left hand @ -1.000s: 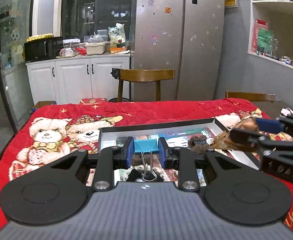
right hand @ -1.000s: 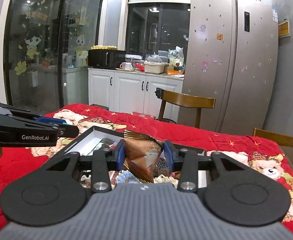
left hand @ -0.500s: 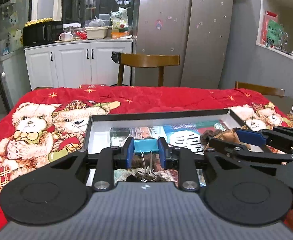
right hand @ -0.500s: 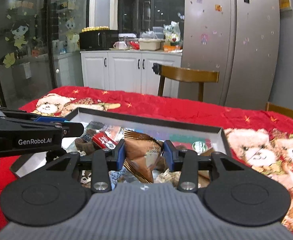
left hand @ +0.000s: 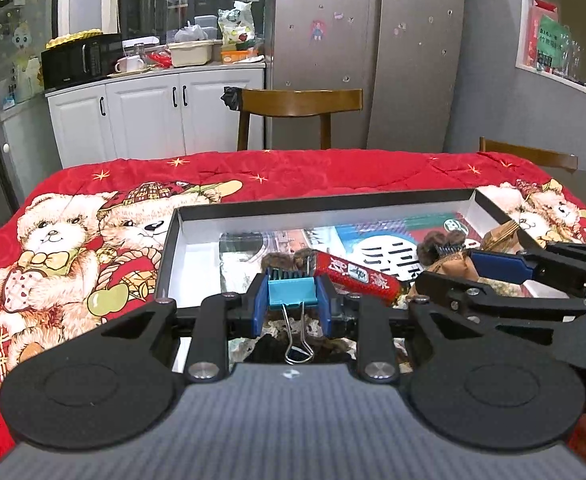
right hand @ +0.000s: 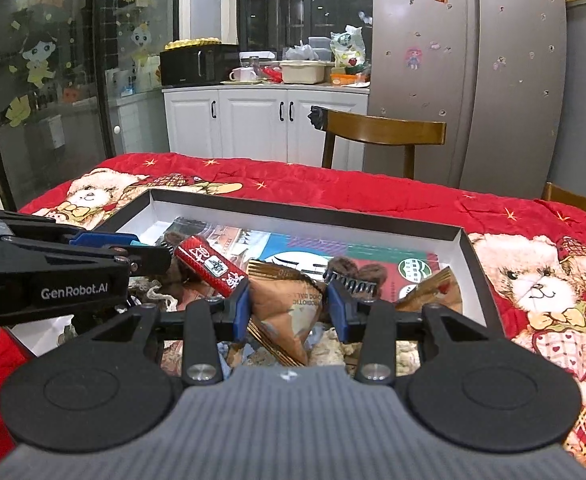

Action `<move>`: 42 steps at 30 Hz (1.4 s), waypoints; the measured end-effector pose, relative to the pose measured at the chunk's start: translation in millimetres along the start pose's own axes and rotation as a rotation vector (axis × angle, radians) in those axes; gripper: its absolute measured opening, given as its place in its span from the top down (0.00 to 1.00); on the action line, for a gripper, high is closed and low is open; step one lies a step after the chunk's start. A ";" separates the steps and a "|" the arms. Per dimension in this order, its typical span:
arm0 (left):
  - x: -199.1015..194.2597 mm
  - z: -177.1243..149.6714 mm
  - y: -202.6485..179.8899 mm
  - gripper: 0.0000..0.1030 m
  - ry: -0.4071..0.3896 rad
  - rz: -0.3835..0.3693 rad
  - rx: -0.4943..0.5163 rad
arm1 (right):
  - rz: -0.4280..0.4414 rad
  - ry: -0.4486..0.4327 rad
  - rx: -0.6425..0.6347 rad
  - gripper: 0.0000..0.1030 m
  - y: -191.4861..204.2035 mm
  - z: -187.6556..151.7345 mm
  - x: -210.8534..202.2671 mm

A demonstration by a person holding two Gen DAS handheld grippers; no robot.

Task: Organize objects
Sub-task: 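Carry the paper triangle and blue binder clip into the black box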

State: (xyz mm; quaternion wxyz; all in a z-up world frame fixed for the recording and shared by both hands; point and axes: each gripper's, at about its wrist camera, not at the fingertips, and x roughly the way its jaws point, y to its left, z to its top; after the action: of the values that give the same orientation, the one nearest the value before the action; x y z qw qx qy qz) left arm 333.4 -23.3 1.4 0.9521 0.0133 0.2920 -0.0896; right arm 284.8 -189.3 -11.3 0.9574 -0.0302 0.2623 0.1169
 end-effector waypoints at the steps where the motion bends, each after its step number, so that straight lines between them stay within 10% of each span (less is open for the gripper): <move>1: 0.7 -0.7 -0.5 0.70 0.002 0.002 0.003 | 0.002 0.001 -0.002 0.57 0.4 -0.4 0.1; 19: 2.6 -3.5 -5.5 0.70 0.005 0.026 0.032 | 0.009 0.018 -0.034 0.57 5.5 -5.8 3.5; 31: -3.0 -2.5 -4.2 0.69 -0.018 0.032 0.025 | 0.004 -0.004 -0.020 0.37 -0.1 -6.1 0.9; 35: -8.1 -0.8 -4.2 0.36 -0.036 0.032 0.014 | 0.003 -0.016 -0.024 0.33 0.6 -5.5 -2.5; 42: -25.0 3.9 -7.9 0.32 -0.075 0.026 0.011 | -0.004 -0.047 -0.027 0.30 4.4 -0.7 -16.1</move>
State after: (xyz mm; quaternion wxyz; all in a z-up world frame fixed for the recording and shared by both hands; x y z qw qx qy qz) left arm 313.8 -27.3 18.8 0.9633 0.0190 0.2556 -0.0792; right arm 270.0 -188.4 -3.7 0.9630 -0.0409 0.2382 0.1194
